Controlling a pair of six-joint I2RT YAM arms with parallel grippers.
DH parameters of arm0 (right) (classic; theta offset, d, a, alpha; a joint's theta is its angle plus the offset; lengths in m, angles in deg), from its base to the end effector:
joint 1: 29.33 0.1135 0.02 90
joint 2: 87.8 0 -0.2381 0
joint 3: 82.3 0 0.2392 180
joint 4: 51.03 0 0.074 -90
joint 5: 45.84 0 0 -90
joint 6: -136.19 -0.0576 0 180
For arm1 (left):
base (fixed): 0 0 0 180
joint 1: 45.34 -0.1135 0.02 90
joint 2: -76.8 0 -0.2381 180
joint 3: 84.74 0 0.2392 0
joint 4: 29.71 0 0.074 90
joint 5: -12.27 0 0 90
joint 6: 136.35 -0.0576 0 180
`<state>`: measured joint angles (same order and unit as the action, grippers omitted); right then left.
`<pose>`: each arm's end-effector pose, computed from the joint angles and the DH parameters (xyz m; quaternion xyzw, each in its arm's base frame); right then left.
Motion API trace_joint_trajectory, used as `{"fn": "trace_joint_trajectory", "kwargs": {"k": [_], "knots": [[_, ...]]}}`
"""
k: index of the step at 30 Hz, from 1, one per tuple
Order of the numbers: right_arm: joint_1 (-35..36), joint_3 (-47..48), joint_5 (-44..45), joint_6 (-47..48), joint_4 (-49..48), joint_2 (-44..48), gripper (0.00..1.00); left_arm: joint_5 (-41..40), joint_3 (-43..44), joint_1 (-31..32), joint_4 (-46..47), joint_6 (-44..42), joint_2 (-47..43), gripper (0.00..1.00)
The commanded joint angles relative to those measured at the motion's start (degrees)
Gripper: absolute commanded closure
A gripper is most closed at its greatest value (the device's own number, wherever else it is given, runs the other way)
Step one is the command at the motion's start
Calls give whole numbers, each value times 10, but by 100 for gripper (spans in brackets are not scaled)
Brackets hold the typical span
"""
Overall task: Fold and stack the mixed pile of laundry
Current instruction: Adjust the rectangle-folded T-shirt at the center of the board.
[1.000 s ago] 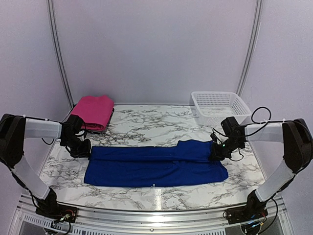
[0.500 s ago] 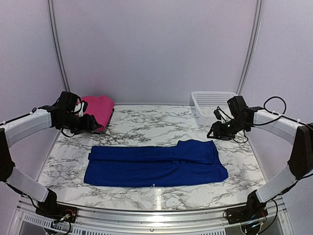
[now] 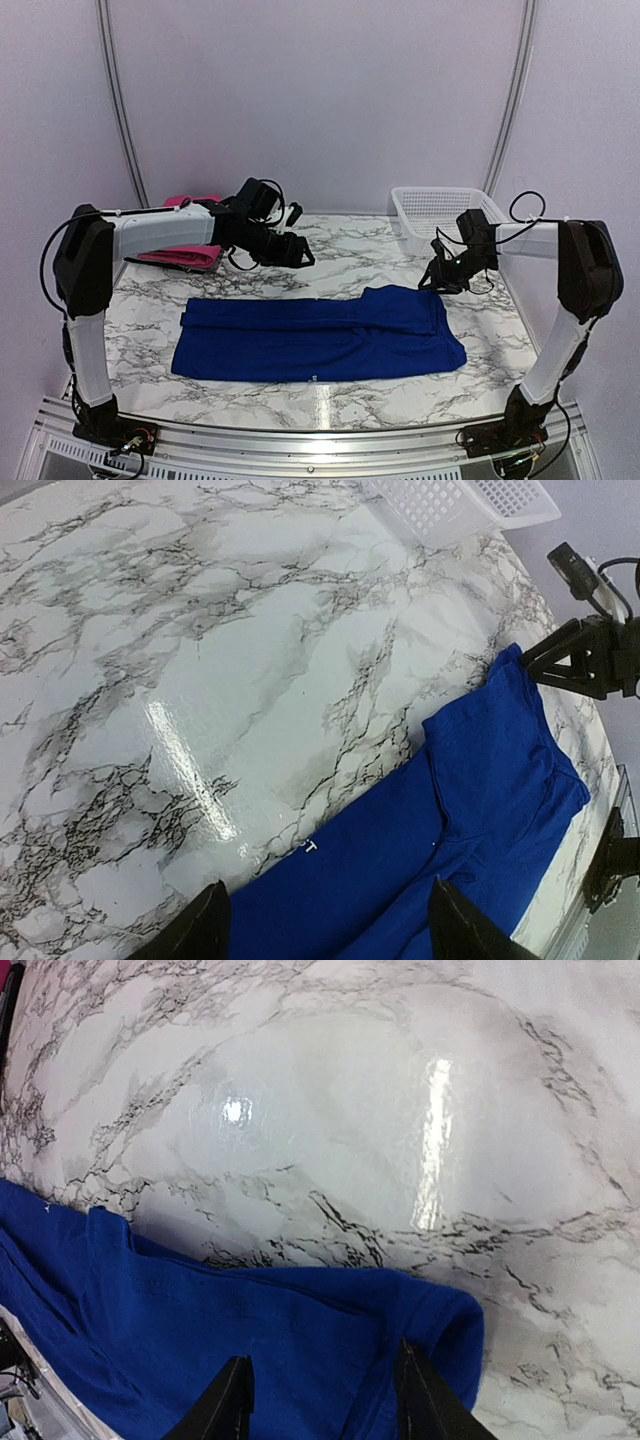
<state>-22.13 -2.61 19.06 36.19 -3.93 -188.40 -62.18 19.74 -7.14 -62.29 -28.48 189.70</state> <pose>0.3288 0.0662 0.1452 -0.0180 0.9589 0.2387 0.1522 0.3417 -0.2886 0.2129 0.2143 0.8775 -0.3018 0.3048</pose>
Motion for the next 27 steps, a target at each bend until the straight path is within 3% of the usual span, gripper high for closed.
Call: {"fn": "trace_joint_trajectory", "kwargs": {"k": [1, 8, 24, 27], "knots": [[-2, 26, -26, 6, -29, -17, 58, 6, 23, 5, 1, 16, 21, 31], [-2, 21, -16, 3, -32, 5, 58, -9, -20, 10, 9, 17, 7, 32], [-2, 6, -16, 19, -39, -68, 57, -36, -42, 9, 8, 13, -7, 32], [-2, 6, -19, 19, -37, -62, 62, -42, -47, 9, 8, 14, -12, 32]]}}
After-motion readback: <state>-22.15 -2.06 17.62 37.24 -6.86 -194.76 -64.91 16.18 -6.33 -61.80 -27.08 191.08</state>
